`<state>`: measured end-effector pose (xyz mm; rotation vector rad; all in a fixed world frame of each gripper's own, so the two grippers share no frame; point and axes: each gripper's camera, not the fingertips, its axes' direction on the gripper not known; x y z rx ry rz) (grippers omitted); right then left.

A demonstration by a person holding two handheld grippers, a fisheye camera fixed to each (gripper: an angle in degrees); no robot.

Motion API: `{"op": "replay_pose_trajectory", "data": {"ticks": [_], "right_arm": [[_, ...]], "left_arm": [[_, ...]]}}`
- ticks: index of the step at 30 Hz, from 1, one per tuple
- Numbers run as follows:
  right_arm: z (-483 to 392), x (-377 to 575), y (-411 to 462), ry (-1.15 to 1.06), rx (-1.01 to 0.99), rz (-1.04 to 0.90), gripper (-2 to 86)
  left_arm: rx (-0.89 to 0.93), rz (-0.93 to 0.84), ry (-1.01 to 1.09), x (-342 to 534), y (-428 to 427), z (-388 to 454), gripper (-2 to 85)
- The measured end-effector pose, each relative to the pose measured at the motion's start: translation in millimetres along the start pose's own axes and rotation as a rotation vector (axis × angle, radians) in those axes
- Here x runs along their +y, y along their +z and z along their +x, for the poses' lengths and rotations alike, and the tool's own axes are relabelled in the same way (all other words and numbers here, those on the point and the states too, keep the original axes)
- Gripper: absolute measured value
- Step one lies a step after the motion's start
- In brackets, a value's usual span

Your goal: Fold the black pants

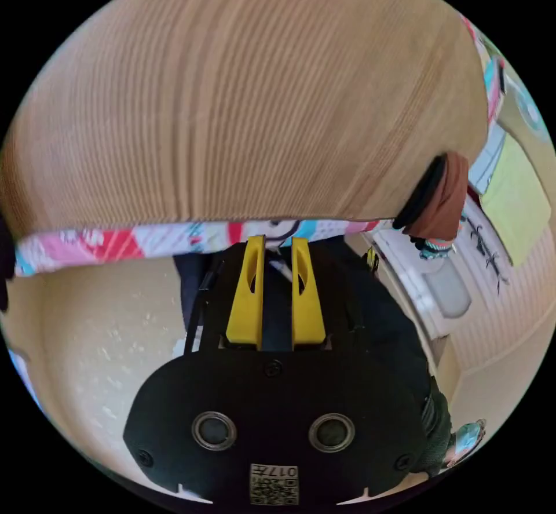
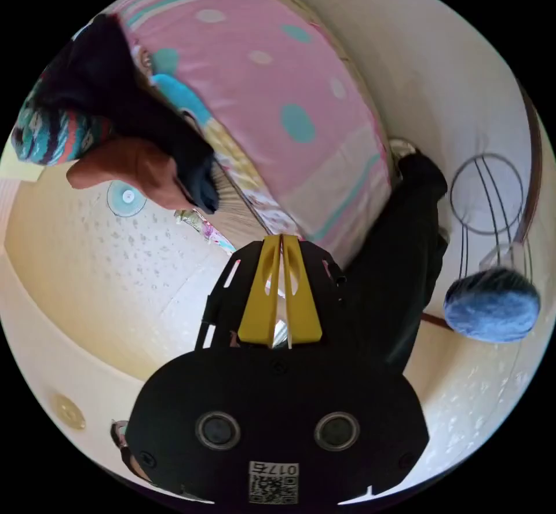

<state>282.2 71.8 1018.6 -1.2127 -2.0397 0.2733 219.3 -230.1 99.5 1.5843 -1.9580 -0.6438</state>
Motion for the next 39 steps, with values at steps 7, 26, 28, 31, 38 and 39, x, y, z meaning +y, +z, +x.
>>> {"op": "replay_pose_trajectory", "data": {"ticks": [7,26,28,31,38,39], "right_arm": [[54,47,5,0.182,-0.167,0.171,0.5],[-66,162,322,-0.492,-0.125,-0.865,0.8],[-11,170,307,-0.400,-0.334,-0.882,0.7],[31,154,263,-0.291,-0.414,-0.816,0.7],[28,119,104,-0.547,-0.488,-0.491,0.4],[36,116,78,-0.560,-0.539,-0.439,0.4]], "left_arm": [[0.588,0.432,-0.586,267,37,-206,7.6],[1.434,1.015,-0.297,367,-61,-257,9.9],[1.718,1.175,-0.296,380,-67,-267,11.3],[2.010,1.321,-0.356,392,-65,-273,12.2],[2.454,1.424,-0.277,405,-86,-245,3.6],[2.519,1.459,-0.072,407,-108,-232,3.2]]}}
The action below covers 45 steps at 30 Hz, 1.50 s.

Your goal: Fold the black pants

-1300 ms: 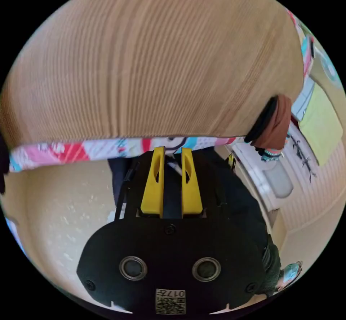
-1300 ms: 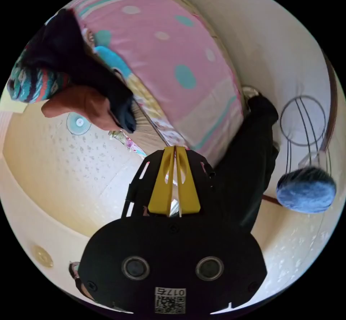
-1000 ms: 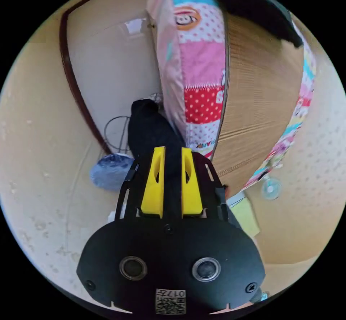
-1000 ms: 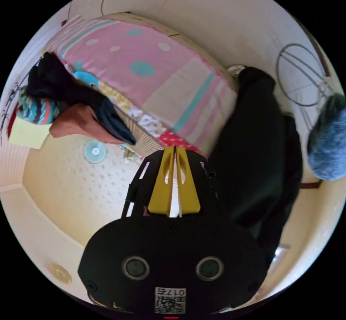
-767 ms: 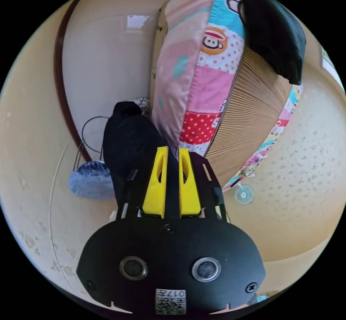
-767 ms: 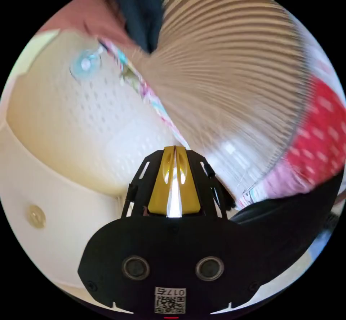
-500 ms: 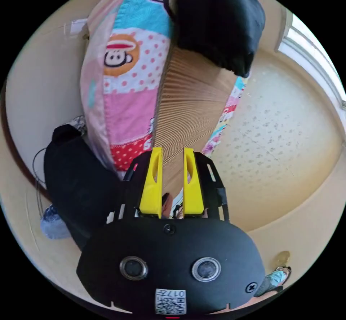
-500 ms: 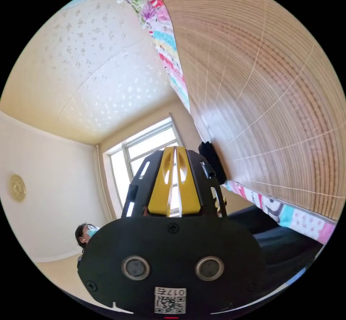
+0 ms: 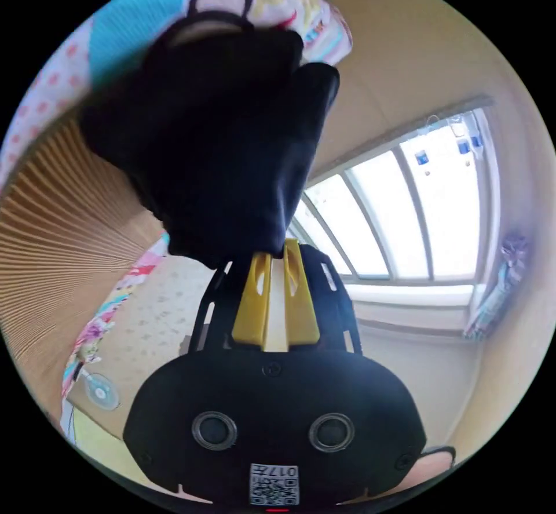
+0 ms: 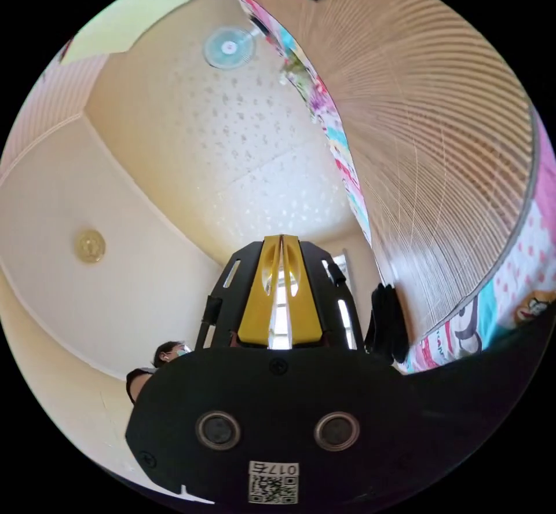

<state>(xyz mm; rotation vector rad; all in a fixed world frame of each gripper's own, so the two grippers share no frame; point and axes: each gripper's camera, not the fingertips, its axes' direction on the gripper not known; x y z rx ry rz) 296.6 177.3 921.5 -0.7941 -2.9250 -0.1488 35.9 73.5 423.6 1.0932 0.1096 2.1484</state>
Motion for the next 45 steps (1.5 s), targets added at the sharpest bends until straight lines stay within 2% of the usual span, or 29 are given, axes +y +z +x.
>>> {"op": "replay_pose_trajectory", "data": {"ticks": [2,5,7,8,10,11,13,14,15,16,18,20,23,26,28,31,34,37,39,41,42,43,45], "right_arm": [[-7,16,-37,-0.043,-0.031,0.095,0.4],[-8,43,-90,-0.077,-0.052,0.274,0.3],[-4,56,-118,-0.099,-0.082,0.386,0.4],[-3,57,-122,-0.105,-0.090,0.401,0.4],[3,52,-130,-0.118,-0.119,0.409,0.3],[5,49,-130,-0.119,-0.125,0.402,0.3],[13,33,-125,-0.117,-0.144,0.346,0.3],[14,28,-123,-0.115,-0.145,0.329,0.3],[18,18,-118,-0.109,-0.143,0.295,0.3],[22,8,-113,-0.099,-0.137,0.259,0.3],[29,-6,-106,-0.083,-0.135,0.204,0.3],[36,-19,-100,-0.069,-0.137,0.151,0.3],[47,-36,-97,-0.038,-0.110,0.057,0.3],[55,-47,-108,0.000,-0.029,-0.012,0.3],[62,-51,-123,0.026,0.026,-0.039,0.3],[70,-56,-148,0.047,0.077,-0.056,0.4],[78,-62,-173,0.064,0.133,-0.066,0.4],[93,-68,-196,0.088,0.174,-0.074,0.5],[106,-73,-207,0.099,0.179,-0.078,0.5],[122,-80,-215,0.126,0.176,-0.095,0.6],[133,-85,-218,0.146,0.182,-0.117,0.6],[144,-91,-218,0.162,0.204,-0.146,0.7],[162,-100,-213,0.194,0.268,-0.203,0.7]], "left_arm": [[0.085,-0.183,-0.005,31,41,2,2.4],[-0.011,-0.549,-0.014,115,93,-1,1.4],[-0.170,-0.985,-0.014,203,117,-18,1.2],[-0.214,-1.116,-0.013,229,120,-24,1.2],[-0.463,-1.621,0.001,333,105,-59,1.9],[-0.545,-1.764,0.014,359,95,-71,2.2],[-0.944,-2.304,-0.014,448,25,-134,3.7],[-1.047,-2.399,-0.029,463,2,-149,4.6],[-1.252,-2.500,-0.051,481,-41,-177,6.3],[-1.445,-2.529,-0.053,487,-77,-200,7.2],[-1.609,-2.510,-0.051,486,-116,-223,7.8],[-1.664,-2.416,-0.085,477,-137,-238,7.9],[-1.674,-2.170,-0.095,450,-145,-251,8.1],[-1.697,-1.955,0.132,418,-124,-255,9.5],[-1.734,-1.822,0.392,398,-95,-263,12.5],[-1.675,-1.784,0.685,398,-56,-289,14.6],[-1.608,-1.864,0.837,406,-36,-345,15.7],[-1.692,-1.936,0.790,399,-45,-415,15.0],[-1.721,-1.897,0.741,392,-65,-448,12.2],[-1.815,-1.843,0.585,381,-100,-484,8.2],[-1.928,-1.804,0.464,374,-132,-505,5.3],[-2.017,-1.762,0.434,373,-162,-515,4.7],[-1.957,-1.744,0.527,386,-195,-509,4.2]]}}
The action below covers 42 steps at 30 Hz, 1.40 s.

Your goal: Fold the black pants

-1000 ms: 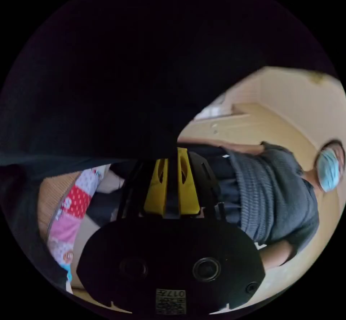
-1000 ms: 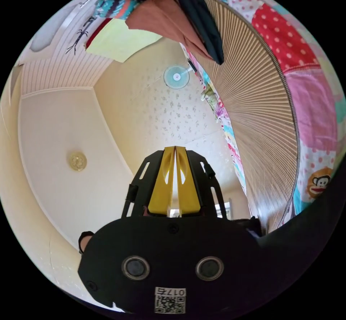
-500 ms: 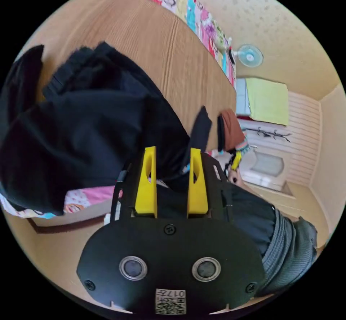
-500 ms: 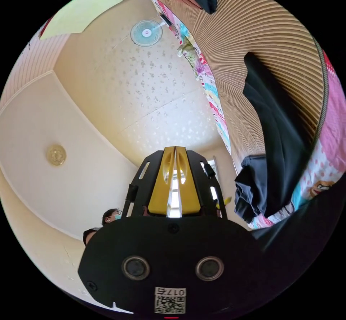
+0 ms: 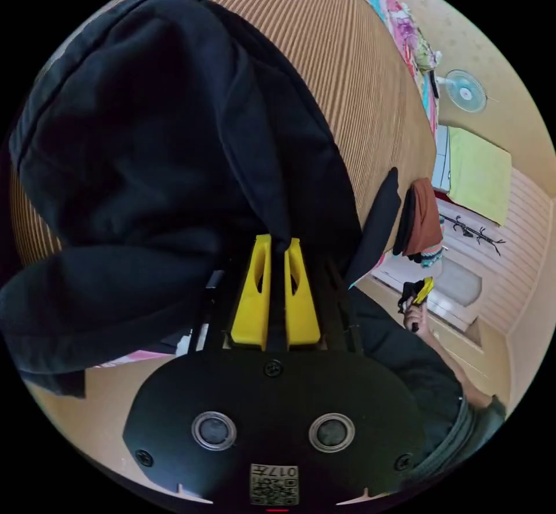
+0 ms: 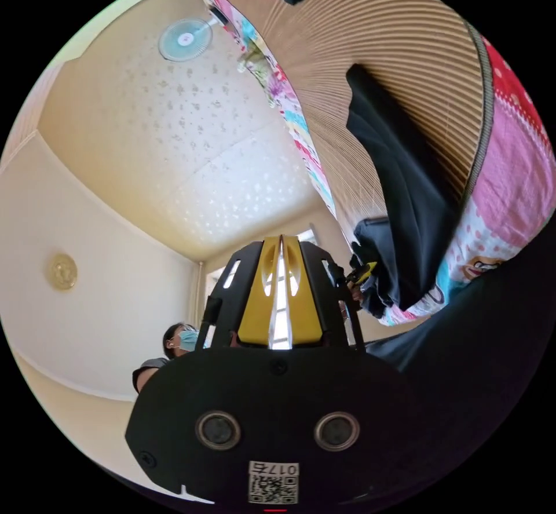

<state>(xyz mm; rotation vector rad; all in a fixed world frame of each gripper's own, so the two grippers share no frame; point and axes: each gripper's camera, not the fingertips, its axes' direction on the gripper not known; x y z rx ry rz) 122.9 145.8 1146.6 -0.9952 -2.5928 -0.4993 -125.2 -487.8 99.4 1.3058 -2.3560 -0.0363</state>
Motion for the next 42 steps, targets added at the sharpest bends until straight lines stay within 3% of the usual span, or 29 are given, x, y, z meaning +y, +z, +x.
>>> {"op": "replay_pose_trajectory", "data": {"ticks": [7,12,16,19,22,25,27,30,33,36,38,42], "right_arm": [[85,-73,95,0.152,0.425,-0.477,1.0],[147,-117,197,0.125,0.737,-0.789,2.8],[189,-146,299,-0.063,1.003,-0.975,7.6],[219,-159,364,-0.189,1.091,-1.059,9.6],[252,-162,411,-0.265,1.223,-1.136,10.2],[285,-156,429,-0.310,1.330,-1.220,9.0],[303,-153,424,-0.293,1.346,-1.262,7.5],[315,-159,395,-0.148,1.200,-1.244,5.7],[305,-164,354,-0.095,1.081,-1.196,4.0],[275,-174,301,-0.064,0.938,-1.088,3.3],[252,-180,260,-0.028,0.811,-0.976,3.0],[200,-169,160,0.046,0.364,-0.740,3.0]], "left_arm": [[-0.066,-0.134,0.134,77,68,32,4.8],[-0.101,-0.273,0.049,70,82,26,5.6],[-0.098,-0.124,-0.062,58,62,20,8.1],[-0.056,0.050,-0.090,50,35,25,10.9],[-0.091,0.206,-0.069,31,8,36,12.6],[-0.132,0.240,-0.067,-13,9,33,14.6],[-0.145,0.210,-0.065,-48,25,23,15.7],[-0.197,0.055,-0.017,-107,76,7,15.6],[-0.391,-0.093,0.052,-128,116,2,7.8],[-0.263,-0.174,0.208,-125,112,8,5.1],[-0.145,-0.068,0.313,-99,89,13,4.8],[0.242,0.115,0.445,-18,24,3,4.6]]}}
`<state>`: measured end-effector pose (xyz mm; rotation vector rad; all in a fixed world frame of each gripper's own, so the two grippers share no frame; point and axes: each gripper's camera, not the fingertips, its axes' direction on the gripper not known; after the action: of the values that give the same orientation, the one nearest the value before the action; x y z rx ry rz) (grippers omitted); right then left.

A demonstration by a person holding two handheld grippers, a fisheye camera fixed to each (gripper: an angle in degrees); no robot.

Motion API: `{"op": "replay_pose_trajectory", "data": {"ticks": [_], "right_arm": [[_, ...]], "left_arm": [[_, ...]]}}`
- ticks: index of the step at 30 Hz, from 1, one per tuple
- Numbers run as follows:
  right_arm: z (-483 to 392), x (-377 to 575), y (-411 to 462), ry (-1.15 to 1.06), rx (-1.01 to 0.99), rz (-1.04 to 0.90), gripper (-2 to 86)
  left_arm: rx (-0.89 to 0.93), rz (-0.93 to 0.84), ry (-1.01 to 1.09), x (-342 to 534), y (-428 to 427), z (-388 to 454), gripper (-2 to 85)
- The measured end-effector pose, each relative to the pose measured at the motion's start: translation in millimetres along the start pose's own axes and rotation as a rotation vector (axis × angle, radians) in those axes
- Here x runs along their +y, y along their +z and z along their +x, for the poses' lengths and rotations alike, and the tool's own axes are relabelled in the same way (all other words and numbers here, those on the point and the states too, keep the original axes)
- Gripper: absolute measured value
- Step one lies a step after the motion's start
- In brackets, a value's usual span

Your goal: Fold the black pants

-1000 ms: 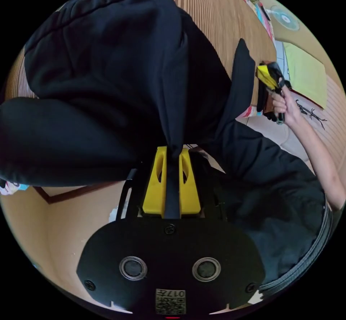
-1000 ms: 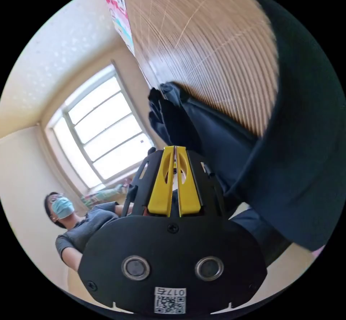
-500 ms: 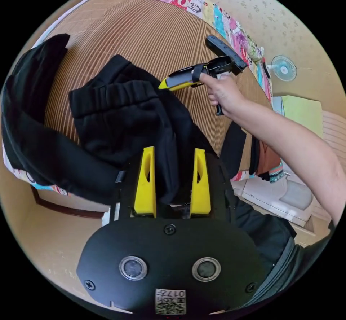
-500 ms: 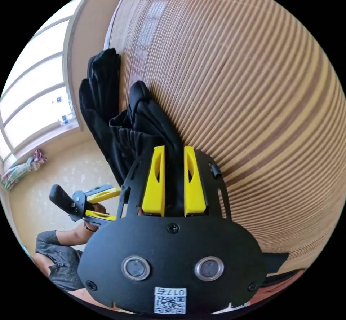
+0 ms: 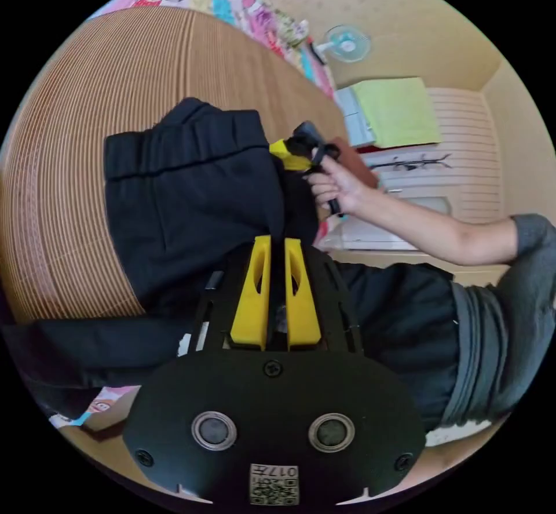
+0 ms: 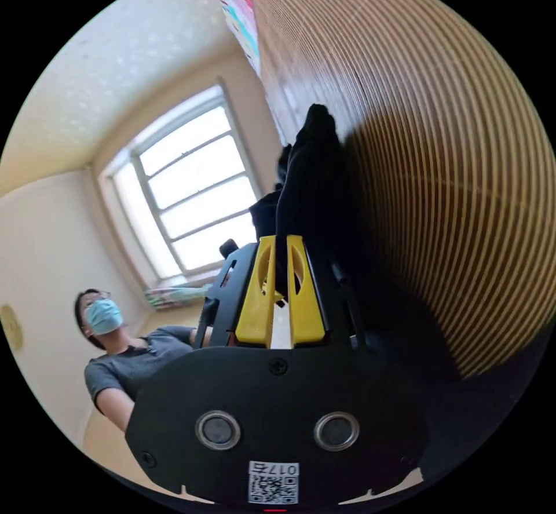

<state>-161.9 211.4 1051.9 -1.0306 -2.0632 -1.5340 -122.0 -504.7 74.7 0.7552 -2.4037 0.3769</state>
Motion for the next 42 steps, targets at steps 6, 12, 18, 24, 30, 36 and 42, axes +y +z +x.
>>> {"op": "replay_pose_trajectory", "data": {"ticks": [6,12,18,24,30,36,42], "right_arm": [[-43,124,-78,-0.169,-0.329,0.382,2.9],[-142,185,-138,-0.565,-0.449,0.574,2.6],[-269,253,-214,-1.135,-0.514,0.752,2.5],[-415,282,-242,-1.747,-0.692,0.758,2.2],[-572,209,-133,-1.848,-0.545,0.456,2.2],[-616,10,80,-1.365,-0.152,0.183,3.2],[-448,-187,255,-0.531,0.574,0.013,3.9]], "left_arm": [[0.183,0.235,0.168,54,-92,71,4.1],[0.335,0.243,0.555,0,-115,192,4.0],[0.526,0.231,0.895,-43,-110,338,4.0],[0.446,0.211,1.095,-16,-110,442,3.8],[0.268,0.296,1.109,48,-141,475,3.2],[0.150,0.493,0.825,97,-209,421,3.9],[-0.129,0.396,0.250,138,-252,277,8.9]]}}
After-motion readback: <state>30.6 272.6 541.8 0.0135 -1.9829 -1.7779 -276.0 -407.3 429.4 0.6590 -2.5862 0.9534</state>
